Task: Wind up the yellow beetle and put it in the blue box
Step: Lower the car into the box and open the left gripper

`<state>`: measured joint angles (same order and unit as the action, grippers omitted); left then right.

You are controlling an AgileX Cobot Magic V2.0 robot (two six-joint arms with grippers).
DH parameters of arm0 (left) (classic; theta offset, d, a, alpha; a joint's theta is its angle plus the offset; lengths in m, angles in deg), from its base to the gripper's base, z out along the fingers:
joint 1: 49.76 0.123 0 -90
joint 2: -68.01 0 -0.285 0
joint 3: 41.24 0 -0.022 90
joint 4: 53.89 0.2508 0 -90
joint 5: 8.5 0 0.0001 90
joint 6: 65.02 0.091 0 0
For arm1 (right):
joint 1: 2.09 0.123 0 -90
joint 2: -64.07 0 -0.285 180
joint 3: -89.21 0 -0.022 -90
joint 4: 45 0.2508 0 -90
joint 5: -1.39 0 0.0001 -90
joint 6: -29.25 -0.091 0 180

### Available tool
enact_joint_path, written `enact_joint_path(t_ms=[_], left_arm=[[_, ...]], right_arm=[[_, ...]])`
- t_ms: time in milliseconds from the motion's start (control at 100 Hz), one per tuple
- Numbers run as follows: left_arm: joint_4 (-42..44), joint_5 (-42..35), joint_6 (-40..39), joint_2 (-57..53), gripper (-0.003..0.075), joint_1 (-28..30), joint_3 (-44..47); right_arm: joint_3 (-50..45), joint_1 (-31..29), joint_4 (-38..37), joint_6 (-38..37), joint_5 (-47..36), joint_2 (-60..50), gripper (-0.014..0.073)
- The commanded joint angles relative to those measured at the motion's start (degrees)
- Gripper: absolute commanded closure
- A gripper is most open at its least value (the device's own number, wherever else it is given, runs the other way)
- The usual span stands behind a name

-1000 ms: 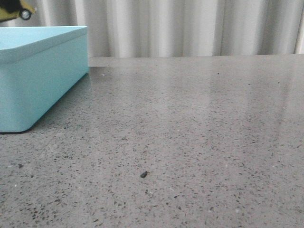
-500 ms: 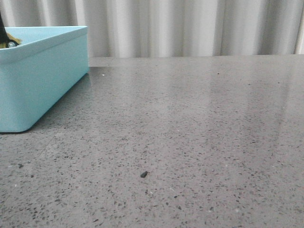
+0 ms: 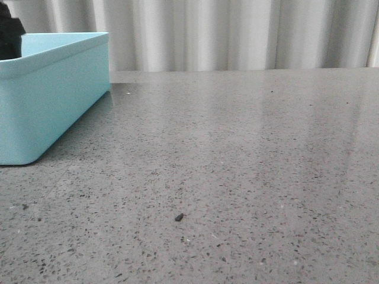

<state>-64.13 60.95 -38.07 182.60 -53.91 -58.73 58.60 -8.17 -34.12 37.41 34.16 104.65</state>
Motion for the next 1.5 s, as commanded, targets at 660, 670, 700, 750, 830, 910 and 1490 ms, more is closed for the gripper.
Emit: enact_joint_path(t_ms=[660,670,700,750,830,910,1490], left_arm=[[-0.57,0.59,-2.16,-1.63,0.0725,-0.08,-1.46],[-0.57,0.71,-2.16,-1.63,0.0719,-0.08,-1.46],[-0.57,1.13,-2.16,-1.63,0.0699,-0.08,-1.46],[-0.57,1.52,-2.16,-1.63,0.0655,-0.08,-1.46],[-0.57,1.57,-2.26,-1.63,0.0559,-0.08,-1.46],[-0.57,1.66,-2.39,-1.63,0.0473,-0.08,-1.46],[-1.09,3.32,-3.50,-2.18,0.0279,-0.08,-2.80]], right_arm=[[1.24,0.04,-0.26,0.50,-4.77,0.10,0.0644],[1.24,0.04,-0.26,0.50,-4.77,0.10,0.0644],[1.24,0.04,-0.26,0.50,-4.77,0.10,0.0644],[1.24,0.04,-0.26,0.50,-4.77,0.10,0.0644],[1.24,0.04,-0.26,0.50,-4.77,0.10,0.0644],[1.24,0.04,-0.26,0.50,-4.77,0.10,0.0644],[1.24,0.04,-0.26,0.50,-5.09,0.10,0.0644]])
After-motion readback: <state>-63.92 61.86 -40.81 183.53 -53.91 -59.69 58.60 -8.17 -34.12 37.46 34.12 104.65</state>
